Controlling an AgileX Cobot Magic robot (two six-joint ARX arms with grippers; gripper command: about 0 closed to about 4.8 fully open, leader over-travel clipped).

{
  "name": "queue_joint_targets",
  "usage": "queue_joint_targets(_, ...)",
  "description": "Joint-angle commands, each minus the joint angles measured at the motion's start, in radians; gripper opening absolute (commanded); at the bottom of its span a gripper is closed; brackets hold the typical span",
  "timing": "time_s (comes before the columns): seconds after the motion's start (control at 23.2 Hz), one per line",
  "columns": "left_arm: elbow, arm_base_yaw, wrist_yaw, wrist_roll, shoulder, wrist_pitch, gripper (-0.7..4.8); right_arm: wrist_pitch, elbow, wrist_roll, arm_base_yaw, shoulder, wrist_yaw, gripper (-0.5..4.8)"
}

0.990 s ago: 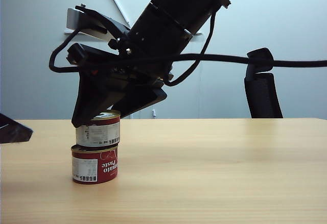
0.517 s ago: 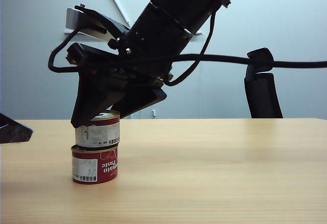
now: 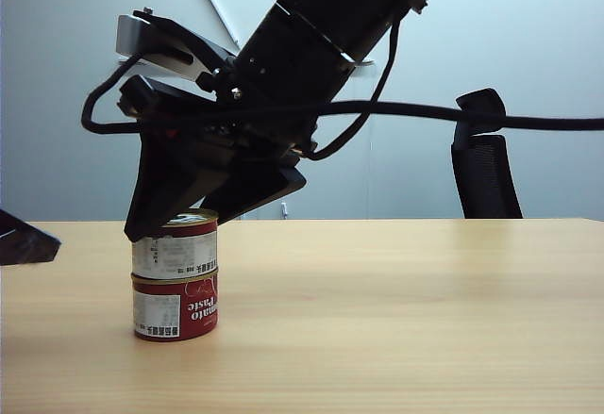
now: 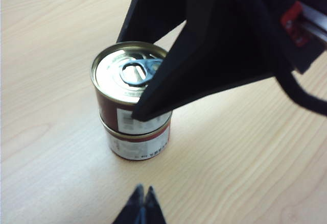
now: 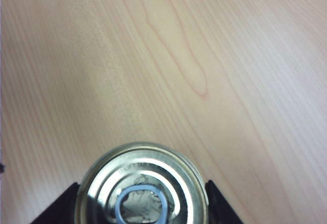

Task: Stack a can of tomatoes on the right onto the can of tomatoes on the left.

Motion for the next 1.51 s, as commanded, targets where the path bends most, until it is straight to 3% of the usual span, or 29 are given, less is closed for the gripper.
queue_joint_targets(0.04, 0.004, -0.001, 0.000, 0.000, 0.000, 0.013, -0.04, 0.002, 0.006, -0.002, 0.002, -0.006, 0.002, 3.26)
queue_joint_targets(0.3, 0.004, -0.001, 0.000, 0.000, 0.000, 0.013, -0.04, 0.002, 0.008, -0.002, 0.002, -0.006, 0.005, 3.90)
queue_joint_targets(0.47, 0.004, -0.001, 0.000, 0.000, 0.000, 0.013, -0.04, 0.002, 0.010, 0.009, 0.002, -0.007, 0.005, 4.79)
queue_joint_targets(1.12, 0.004, 0.016, 0.011, 0.000, 0.000, 0.013, -0.04, -0.043, 0.010, 0.059, 0.002, -0.206, 0.006, 4.79)
queue_joint_targets(1.29, 0.004, 0.195, 0.080, 0.000, -0.019, 0.012, -0.04, -0.043, 0.010, 0.081, 0.002, -0.339, 0.040, 4.79)
queue_joint_targets(1.51, 0.004, 0.467, 0.073, 0.000, -0.143, 0.012, -0.04, -0.042, 0.010, 0.081, -0.006, -0.511, 0.165, 4.79)
